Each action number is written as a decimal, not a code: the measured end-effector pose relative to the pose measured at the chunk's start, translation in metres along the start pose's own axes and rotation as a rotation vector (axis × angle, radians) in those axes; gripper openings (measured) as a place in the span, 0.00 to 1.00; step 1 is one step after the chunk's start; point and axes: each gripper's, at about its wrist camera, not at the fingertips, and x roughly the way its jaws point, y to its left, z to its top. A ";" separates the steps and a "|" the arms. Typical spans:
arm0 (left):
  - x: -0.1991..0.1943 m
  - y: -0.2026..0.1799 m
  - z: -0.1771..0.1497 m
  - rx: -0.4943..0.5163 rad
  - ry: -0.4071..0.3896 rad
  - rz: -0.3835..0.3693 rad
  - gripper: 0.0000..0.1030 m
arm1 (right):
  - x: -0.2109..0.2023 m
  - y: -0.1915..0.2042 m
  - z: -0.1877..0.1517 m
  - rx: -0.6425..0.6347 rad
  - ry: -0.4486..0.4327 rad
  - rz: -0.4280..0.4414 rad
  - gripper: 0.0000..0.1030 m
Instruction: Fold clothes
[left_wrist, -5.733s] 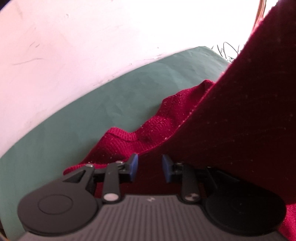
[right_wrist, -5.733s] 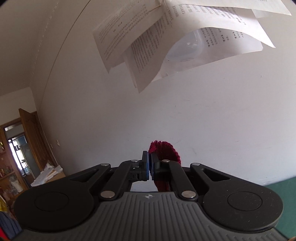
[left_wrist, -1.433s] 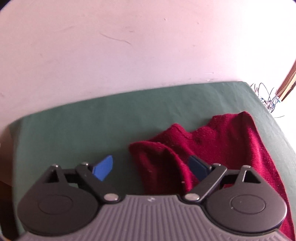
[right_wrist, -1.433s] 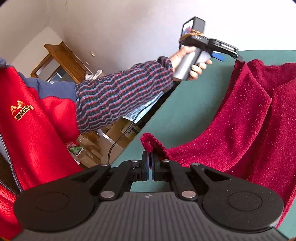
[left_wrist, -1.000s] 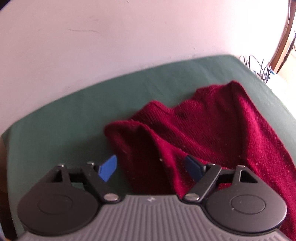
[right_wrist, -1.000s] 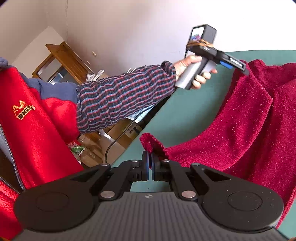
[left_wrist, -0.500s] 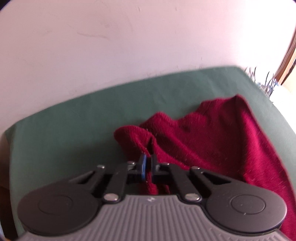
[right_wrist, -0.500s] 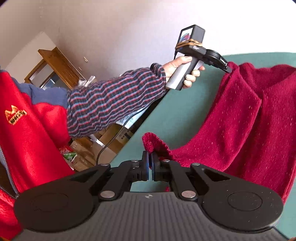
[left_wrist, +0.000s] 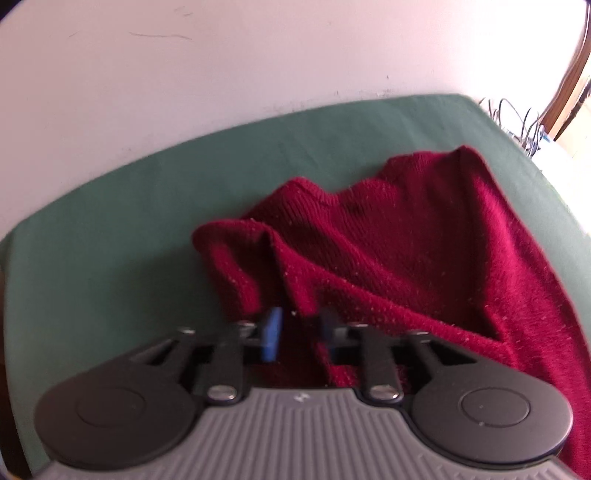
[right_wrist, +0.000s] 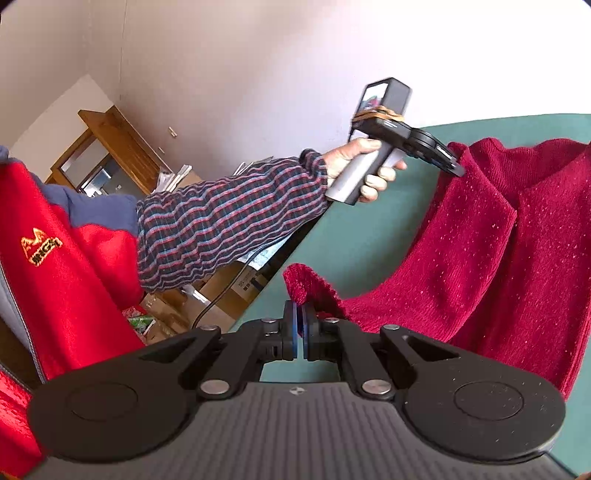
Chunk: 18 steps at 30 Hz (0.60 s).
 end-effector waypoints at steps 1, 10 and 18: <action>0.000 -0.001 0.000 -0.001 -0.014 -0.001 0.39 | -0.001 0.000 0.000 0.000 -0.001 0.003 0.03; -0.003 0.009 -0.010 -0.066 -0.056 -0.067 0.04 | 0.000 -0.004 -0.001 0.018 -0.009 0.012 0.03; -0.012 0.024 -0.009 -0.194 -0.075 -0.153 0.00 | -0.001 -0.009 0.004 0.019 -0.018 0.023 0.03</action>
